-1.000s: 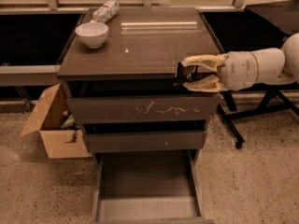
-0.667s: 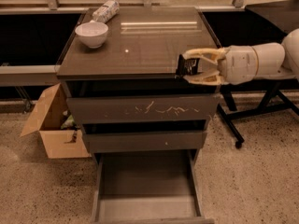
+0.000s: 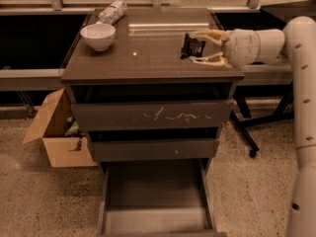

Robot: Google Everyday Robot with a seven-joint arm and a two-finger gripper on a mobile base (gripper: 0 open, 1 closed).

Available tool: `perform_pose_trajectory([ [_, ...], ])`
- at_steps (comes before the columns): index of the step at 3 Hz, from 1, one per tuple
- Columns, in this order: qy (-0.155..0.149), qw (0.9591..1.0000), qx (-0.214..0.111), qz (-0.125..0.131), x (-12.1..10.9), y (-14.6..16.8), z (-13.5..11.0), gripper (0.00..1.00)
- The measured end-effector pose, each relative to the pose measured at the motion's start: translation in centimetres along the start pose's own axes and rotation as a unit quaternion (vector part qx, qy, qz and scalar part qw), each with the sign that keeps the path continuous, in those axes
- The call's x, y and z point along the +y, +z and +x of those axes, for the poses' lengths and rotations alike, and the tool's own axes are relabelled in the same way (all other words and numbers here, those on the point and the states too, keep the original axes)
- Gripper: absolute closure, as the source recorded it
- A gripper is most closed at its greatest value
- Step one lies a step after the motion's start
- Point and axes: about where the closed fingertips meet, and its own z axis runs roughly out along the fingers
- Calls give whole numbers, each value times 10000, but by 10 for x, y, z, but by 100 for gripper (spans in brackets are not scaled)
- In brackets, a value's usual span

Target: Pick rxbar chocolate from bottom drawer and place on counter

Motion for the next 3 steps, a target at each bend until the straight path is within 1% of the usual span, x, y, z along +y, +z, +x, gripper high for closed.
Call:
perform_pose_trajectory([
  [1,191,9994,283,-36,-29,5,23,100],
  [2,490,9935,1028,81,-51,-14,56,79],
  [3,762,9857,1495,164,-51,-32,79,55],
])
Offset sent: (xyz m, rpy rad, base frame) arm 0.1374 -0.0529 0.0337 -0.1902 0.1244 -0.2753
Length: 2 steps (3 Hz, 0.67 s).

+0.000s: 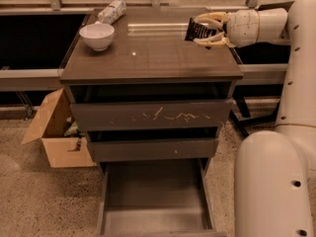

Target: Pick rxbar chocolate from bottom drawer and place on counter

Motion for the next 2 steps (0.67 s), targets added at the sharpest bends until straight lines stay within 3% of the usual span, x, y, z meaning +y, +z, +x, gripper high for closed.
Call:
perform_pose_trajectory([
  [2,515,9974,306,403,14,-30,48,9],
])
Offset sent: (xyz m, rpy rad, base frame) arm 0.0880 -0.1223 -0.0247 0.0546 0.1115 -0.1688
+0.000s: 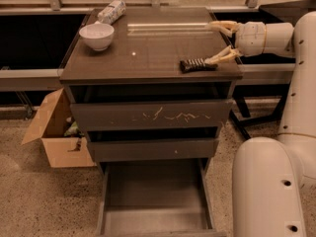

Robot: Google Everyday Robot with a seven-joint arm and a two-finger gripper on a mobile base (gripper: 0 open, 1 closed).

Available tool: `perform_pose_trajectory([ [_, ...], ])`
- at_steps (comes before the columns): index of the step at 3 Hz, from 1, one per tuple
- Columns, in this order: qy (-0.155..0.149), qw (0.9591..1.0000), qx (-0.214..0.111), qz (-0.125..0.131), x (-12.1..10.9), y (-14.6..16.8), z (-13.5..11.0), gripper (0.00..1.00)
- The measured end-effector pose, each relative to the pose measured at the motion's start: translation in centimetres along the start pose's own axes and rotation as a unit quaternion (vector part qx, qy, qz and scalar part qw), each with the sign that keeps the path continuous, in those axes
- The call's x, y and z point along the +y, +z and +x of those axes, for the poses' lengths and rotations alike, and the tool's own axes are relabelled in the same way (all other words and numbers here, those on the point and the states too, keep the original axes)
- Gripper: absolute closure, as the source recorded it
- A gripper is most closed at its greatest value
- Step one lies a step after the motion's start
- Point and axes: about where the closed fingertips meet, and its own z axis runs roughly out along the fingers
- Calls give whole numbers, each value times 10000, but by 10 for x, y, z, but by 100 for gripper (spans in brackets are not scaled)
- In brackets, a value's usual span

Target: Pick rxbar chocolate from bottom drawer and place on counter

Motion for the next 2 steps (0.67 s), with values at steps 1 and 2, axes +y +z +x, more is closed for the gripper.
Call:
perform_pose_trajectory([
  [1,127,9997,110,192,0,-15,14,0],
  [2,100,9990,182,391,-4,-34,17,0],
])
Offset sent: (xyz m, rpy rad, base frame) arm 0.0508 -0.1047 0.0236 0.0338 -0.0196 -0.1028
